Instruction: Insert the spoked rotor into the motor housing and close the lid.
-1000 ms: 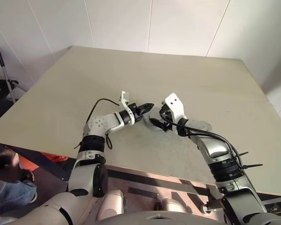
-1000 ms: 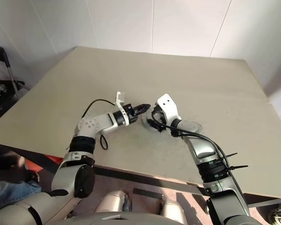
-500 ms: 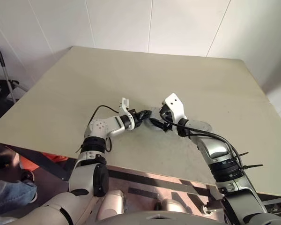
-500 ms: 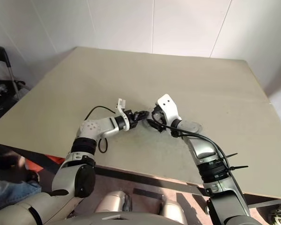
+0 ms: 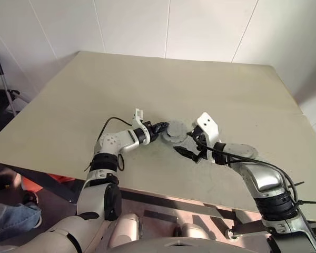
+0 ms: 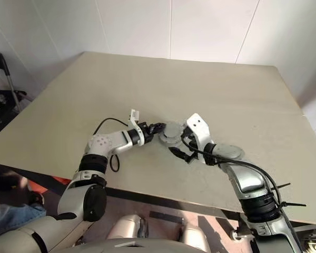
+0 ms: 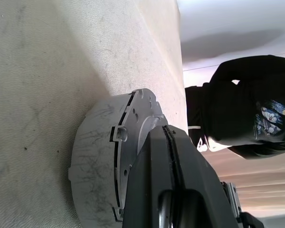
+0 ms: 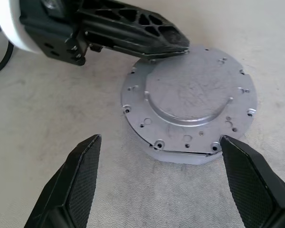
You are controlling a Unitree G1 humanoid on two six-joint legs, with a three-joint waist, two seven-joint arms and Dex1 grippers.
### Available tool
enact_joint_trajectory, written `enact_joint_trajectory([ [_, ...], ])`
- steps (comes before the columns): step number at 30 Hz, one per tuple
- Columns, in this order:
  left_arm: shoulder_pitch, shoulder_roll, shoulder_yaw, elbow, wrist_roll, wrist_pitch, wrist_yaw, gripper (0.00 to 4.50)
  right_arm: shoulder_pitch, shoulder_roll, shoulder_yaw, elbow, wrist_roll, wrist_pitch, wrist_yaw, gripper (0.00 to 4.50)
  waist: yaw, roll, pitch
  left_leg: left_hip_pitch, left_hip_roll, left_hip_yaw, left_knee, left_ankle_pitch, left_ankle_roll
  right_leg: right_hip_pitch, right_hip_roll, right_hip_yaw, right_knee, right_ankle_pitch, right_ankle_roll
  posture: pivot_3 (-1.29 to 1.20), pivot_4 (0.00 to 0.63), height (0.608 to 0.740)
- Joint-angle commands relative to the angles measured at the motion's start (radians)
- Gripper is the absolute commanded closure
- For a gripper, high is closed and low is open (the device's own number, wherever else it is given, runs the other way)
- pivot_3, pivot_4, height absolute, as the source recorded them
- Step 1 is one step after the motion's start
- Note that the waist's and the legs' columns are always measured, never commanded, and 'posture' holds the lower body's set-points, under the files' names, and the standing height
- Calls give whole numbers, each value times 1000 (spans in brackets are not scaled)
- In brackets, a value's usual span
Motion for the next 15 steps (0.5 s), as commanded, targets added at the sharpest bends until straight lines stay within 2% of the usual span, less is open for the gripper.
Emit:
enact_joint_trajectory([
  [1,-7,-8,-15,9,8,9,-2,4500,-24,14,-112,22,73,133,-44,20,2,0,0,0,0,0,0,0,0,0,0,0,0,0,0,0,0,740],
  [8,-11,-8,-18,15,13,7,-11,4500,-112,109,-405,131,238,548,-158,20,3,1,0,-9,0,0,1,3,-3,-10,0,0,2,0,-1,0,0,740],
  [15,-11,-5,-22,19,22,-1,-18,4500,-204,205,-584,159,311,768,-211,20,6,1,0,-9,0,0,1,3,-4,-11,0,0,4,0,-1,0,0,740],
])
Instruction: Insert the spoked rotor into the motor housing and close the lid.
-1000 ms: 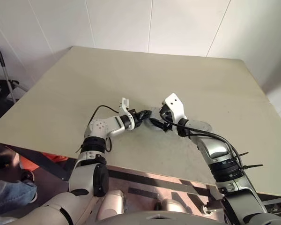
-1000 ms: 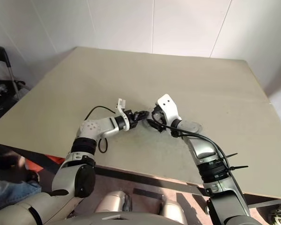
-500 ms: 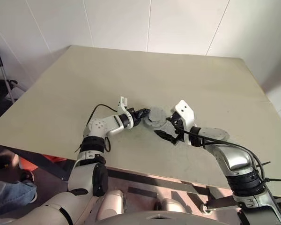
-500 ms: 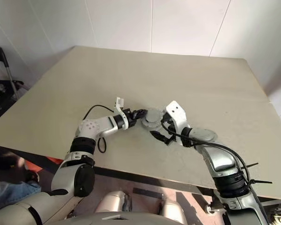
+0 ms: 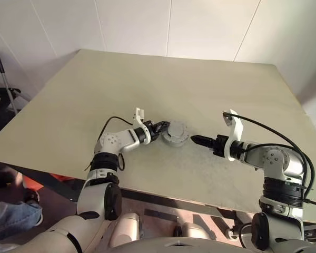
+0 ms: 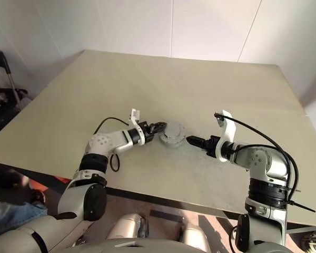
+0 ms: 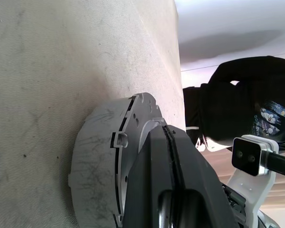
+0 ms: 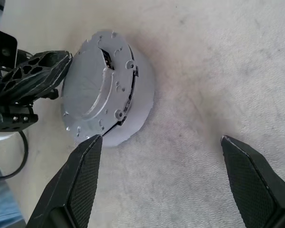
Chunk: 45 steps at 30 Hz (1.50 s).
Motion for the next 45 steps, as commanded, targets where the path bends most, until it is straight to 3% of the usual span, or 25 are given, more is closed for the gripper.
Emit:
enact_joint_trajectory([
  [1,-4,-5,-21,13,18,1,-1,4500,-66,68,-101,10,53,119,-32,20,-1,0,0,0,0,0,0,0,-1,-1,0,0,1,0,0,0,0,740],
  [11,-7,-2,-21,15,35,-8,-6,4500,-122,257,-192,59,21,112,-154,20,13,0,0,-1,0,0,0,3,-6,-5,0,0,8,-1,-2,0,0,740],
  [28,-19,4,-21,39,59,-32,-12,4500,-273,421,-250,237,85,-15,-245,20,-16,0,0,6,3,0,-6,14,-24,-5,0,0,11,0,0,0,0,740],
  [45,-19,1,-10,45,68,-46,-8,4500,-315,460,-194,279,90,-55,-244,20,-13,0,0,-2,3,1,-12,13,-22,-16,1,-1,10,3,-8,0,0,740],
])
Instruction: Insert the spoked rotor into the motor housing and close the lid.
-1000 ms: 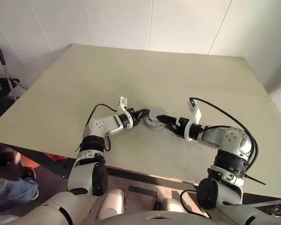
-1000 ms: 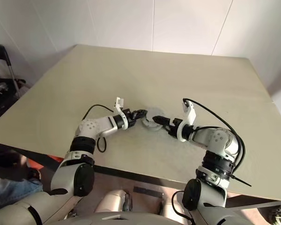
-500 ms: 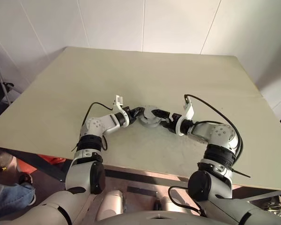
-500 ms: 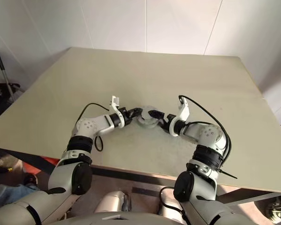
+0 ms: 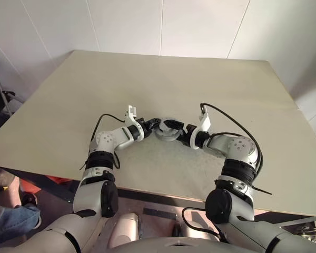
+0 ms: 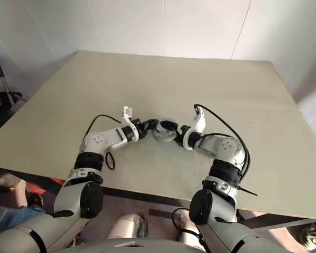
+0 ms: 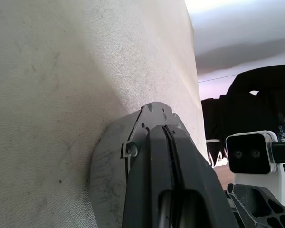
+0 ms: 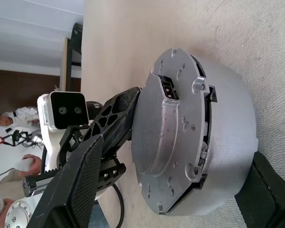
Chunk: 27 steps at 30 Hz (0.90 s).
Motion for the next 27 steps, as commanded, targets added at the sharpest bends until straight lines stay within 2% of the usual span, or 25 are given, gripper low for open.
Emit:
enact_joint_trajectory([
  [1,-9,-34,-34,33,10,25,1,4500,-66,43,72,23,52,-33,24,20,-1,0,0,0,0,0,0,0,0,0,0,0,0,0,0,0,0,740],
  [2,-9,-34,-34,35,11,23,1,4500,-65,45,69,32,47,-44,14,20,-2,0,0,0,0,0,0,0,0,0,0,0,0,0,0,0,0,740],
  [7,-13,-31,-31,45,15,13,-2,4500,-63,29,86,27,69,-51,24,1531,-3,0,0,1,0,0,1,2,-2,1,0,0,1,0,0,0,0,740],
  [10,-15,-31,-29,47,17,9,-9,4500,-73,20,80,31,78,-60,24,1531,1,0,0,1,0,0,0,2,-2,1,0,0,1,0,0,0,0,740],
  [14,-15,-29,-28,45,17,2,-21,4500,-75,6,72,60,73,-80,17,2240,2,0,0,0,0,0,0,1,-1,0,0,0,0,0,0,0,0,740],
  [27,-1,2,42,7,-28,-39,-55,4500,-111,-30,30,129,107,-134,-8,2308,5,0,0,-3,0,0,1,0,0,-2,0,0,1,0,0,0,0,740],
])
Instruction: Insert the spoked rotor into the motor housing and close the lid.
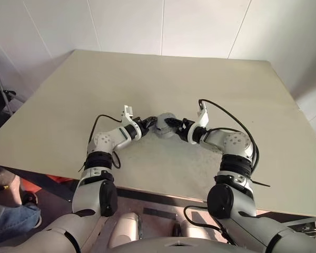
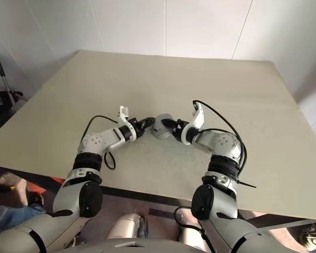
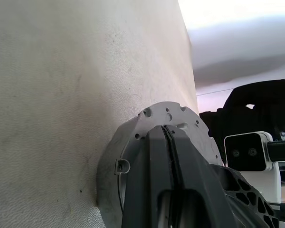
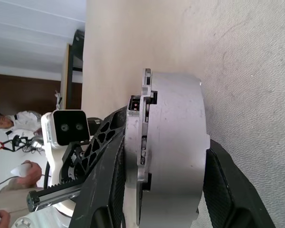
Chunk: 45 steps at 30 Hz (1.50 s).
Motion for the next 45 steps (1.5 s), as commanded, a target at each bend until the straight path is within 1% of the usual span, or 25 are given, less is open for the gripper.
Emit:
enact_joint_trajectory([
  [1,-2,-5,7,-16,-34,0,-28,4500,-62,6,1,7,69,-28,9,2308,0,0,0,-1,0,0,0,0,0,-1,0,0,0,0,0,0,0,740],
  [7,3,4,21,-21,-40,-13,-29,4500,-61,-6,8,9,89,-48,14,2384,0,0,0,-8,0,0,6,-2,8,-5,0,-1,2,0,0,0,0,740],
  [11,9,12,37,-28,-56,-26,-32,4500,-73,-12,-4,32,99,-58,-5,2384,0,0,0,-9,0,0,10,-4,12,-5,0,-1,4,0,0,0,0,740],
  [18,41,4,86,-97,-143,-11,-54,4500,-125,-21,-56,89,154,-103,-33,2384,0,0,1,-9,1,0,13,-5,10,-6,-1,-1,9,0,0,0,0,740],
  [26,91,18,121,-185,-252,24,-80,4500,-172,-43,-45,161,181,-150,-48,2384,0,0,1,-8,1,0,15,-5,8,-7,-1,-1,15,-1,-1,0,0,740],
  [28,101,21,117,-187,-250,9,-79,4115,-182,-45,-45,163,195,-143,-52,2384,0,0,1,-8,1,0,15,-4,8,-8,-1,-1,15,-1,-1,0,0,740],
  [30,109,20,118,-184,-255,2,-79,3600,-189,-47,-44,161,206,-135,-56,2384,0,0,1,-8,1,0,15,-4,8,-8,-1,-1,15,-1,-1,0,0,740],
  [37,134,18,117,-174,-271,-10,-79,1075,-213,-71,-62,176,246,-124,-84,2384,0,0,1,-8,1,0,15,-4,8,-8,-1,-1,15,-1,-1,0,0,740],
  [40,133,15,129,-159,-300,17,-74,43,-218,-71,-62,164,270,-112,-96,2384,0,-1,1,-8,1,0,15,-4,8,-8,-1,-1,15,-1,-1,0,0,740],
  [45,126,21,148,-134,-372,118,-61,17,-217,-64,-53,139,312,-87,-108,2384,0,-1,1,-8,1,0,15,-4,8,-8,-1,-1,15,-1,-1,0,0,740],
])
